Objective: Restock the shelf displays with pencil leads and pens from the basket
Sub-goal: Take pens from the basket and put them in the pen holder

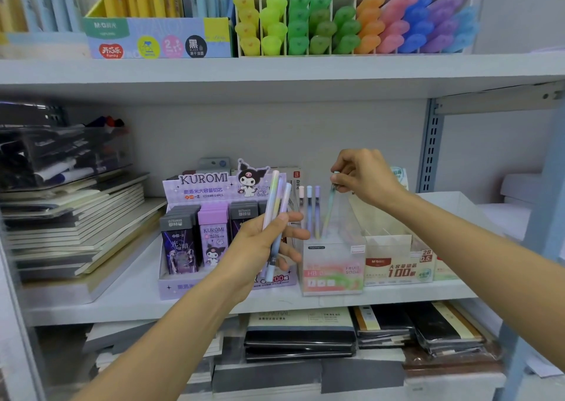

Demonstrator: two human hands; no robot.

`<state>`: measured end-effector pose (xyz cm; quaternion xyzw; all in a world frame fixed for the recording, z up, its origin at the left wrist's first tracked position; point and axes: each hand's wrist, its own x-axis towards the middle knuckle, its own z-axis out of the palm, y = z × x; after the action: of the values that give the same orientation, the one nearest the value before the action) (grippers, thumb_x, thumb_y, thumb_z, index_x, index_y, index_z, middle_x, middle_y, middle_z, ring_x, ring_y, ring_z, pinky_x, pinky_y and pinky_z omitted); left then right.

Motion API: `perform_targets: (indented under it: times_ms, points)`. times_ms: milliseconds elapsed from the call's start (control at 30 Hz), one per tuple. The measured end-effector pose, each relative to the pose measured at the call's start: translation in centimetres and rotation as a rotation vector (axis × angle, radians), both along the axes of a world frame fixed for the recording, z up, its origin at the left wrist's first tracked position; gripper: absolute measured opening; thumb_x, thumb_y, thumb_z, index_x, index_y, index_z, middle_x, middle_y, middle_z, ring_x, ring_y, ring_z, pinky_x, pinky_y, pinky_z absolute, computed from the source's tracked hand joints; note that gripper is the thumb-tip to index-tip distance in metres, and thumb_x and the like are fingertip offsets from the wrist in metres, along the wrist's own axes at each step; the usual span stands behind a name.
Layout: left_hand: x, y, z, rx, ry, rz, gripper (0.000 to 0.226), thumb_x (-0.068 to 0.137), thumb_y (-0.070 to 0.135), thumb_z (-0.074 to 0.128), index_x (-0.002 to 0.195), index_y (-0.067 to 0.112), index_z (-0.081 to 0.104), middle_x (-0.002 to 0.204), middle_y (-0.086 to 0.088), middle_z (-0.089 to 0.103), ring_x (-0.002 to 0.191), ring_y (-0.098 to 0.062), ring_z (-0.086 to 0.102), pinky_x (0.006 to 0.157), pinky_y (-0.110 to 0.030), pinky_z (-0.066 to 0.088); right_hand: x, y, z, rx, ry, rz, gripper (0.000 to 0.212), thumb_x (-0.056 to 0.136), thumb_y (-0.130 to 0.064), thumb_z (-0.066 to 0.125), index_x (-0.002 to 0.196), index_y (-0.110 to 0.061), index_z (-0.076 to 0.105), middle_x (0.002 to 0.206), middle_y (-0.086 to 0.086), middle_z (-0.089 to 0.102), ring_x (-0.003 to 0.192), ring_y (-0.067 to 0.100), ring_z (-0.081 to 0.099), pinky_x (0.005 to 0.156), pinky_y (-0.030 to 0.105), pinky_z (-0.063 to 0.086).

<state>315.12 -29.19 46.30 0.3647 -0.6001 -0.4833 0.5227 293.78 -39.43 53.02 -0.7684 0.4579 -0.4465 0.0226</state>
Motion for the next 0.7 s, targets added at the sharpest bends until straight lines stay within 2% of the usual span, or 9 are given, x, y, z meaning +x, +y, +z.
perform_targets:
  times_ms: [233,333,433,533,600,700]
  points:
    - [-0.1,0.0,0.2,-0.05,-0.089,0.015,0.027,0.101,0.028,0.045,0.113,0.013,0.064,0.096,-0.008,0.075,0.06,-0.019,0.066,0.049,-0.024,0.052,0.5,0.2,-0.4,-0.059,0.071,-0.038,0.004,0.087,-0.005,0.069,0.086,-0.004,0.065,0.069,0.008,0.071,0.06,0.014,0.069,0.071,0.033,0.059]
    - [-0.1,0.0,0.3,-0.043,-0.09,0.019,0.028,0.101,0.028,0.045,0.113,0.013,0.064,0.096,-0.008,0.075,0.06,-0.019,0.066,0.049,-0.024,0.051,1.5,0.2,-0.5,0.011,0.115,0.003,0.007,0.086,-0.006,0.071,0.089,-0.006,0.065,0.07,0.007,0.07,0.06,0.015,0.07,0.07,0.033,0.06]
    - [0.0,0.0,0.2,-0.031,-0.082,0.009,0.028,0.101,0.028,0.045,0.114,0.012,0.064,0.098,-0.008,0.075,0.06,-0.018,0.066,0.049,-0.023,0.049,2.0,-0.1,-0.6,-0.024,0.086,-0.008,0.014,0.084,-0.007,0.073,0.095,-0.009,0.063,0.068,0.004,0.071,0.06,0.014,0.069,0.068,0.031,0.058]
    - [0.2,0.0,0.2,-0.014,-0.065,-0.001,0.029,0.101,0.028,0.044,0.116,0.011,0.063,0.099,-0.008,0.075,0.061,-0.018,0.066,0.049,-0.022,0.049,2.0,-0.4,-1.3,-0.039,0.06,-0.066,0.006,0.085,-0.008,0.072,0.089,-0.006,0.068,0.075,0.009,0.071,0.056,0.012,0.066,0.057,0.024,0.057]
    - [0.3,0.0,0.2,-0.006,-0.06,-0.008,0.03,0.102,0.027,0.043,0.116,0.011,0.063,0.1,-0.007,0.075,0.061,-0.018,0.066,0.049,-0.022,0.048,1.9,-0.6,-1.5,-0.034,0.137,-0.119,0.007,0.086,-0.011,0.072,0.087,-0.004,0.071,0.082,0.009,0.069,0.057,0.014,0.064,0.053,0.022,0.052]
    - [0.3,0.1,0.3,0.007,-0.04,-0.023,0.03,0.101,0.028,0.044,0.116,0.011,0.064,0.099,-0.008,0.074,0.061,-0.018,0.065,0.048,-0.022,0.048,1.9,-0.6,-1.2,-0.048,0.271,-0.189,0.013,0.088,-0.017,0.07,0.093,-0.006,0.075,0.093,0.006,0.063,0.08,0.021,0.062,0.07,0.029,0.049]
